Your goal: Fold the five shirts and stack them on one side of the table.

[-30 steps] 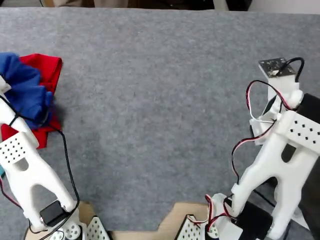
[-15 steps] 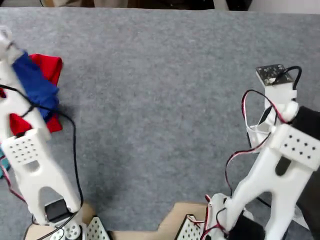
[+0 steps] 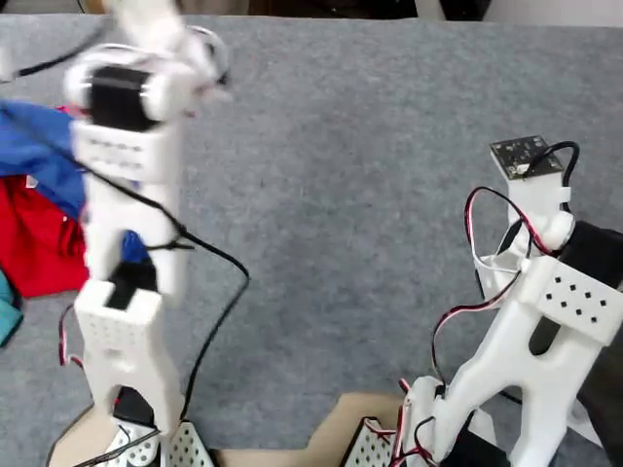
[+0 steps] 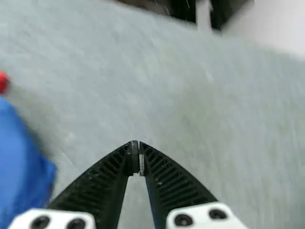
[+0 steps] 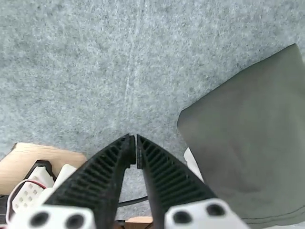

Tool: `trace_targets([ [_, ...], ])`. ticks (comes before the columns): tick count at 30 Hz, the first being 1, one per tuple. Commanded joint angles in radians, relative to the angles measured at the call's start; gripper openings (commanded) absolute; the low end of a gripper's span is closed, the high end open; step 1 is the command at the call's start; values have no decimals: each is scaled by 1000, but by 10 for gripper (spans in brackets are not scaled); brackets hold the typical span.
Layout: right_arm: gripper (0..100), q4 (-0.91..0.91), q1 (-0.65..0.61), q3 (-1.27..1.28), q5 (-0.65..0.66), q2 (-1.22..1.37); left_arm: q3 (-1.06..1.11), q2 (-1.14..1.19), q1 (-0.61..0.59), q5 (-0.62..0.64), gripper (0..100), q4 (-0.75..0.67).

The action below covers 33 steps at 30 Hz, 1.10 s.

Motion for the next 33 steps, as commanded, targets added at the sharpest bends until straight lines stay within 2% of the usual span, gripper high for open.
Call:
trace_targets([
  [1,19,-9,8,-54,9,-25,129,-105,35,0,19,11],
  [5,19,-8,2,-54,11,-19,190,-120,-170,-23,35,9],
  [8,19,-5,2,-61,28,31,275,-65,-365,-124,140,-11],
  [11,19,14,2,-61,61,96,397,59,-529,-189,180,-149],
  [15,19,14,2,-62,66,127,413,208,-663,-242,183,-275],
  [21,19,17,-21,-70,66,122,404,414,-720,-284,171,-434],
  [25,19,18,-15,-87,66,120,331,470,-718,-284,16,-433],
  [27,19,18,-13,-88,66,120,293,476,-718,-279,30,-431],
  [29,19,18,-13,-88,66,120,253,473,-715,-218,18,-399],
  [33,19,18,-18,-88,64,120,40,415,-657,-163,19,-190],
])
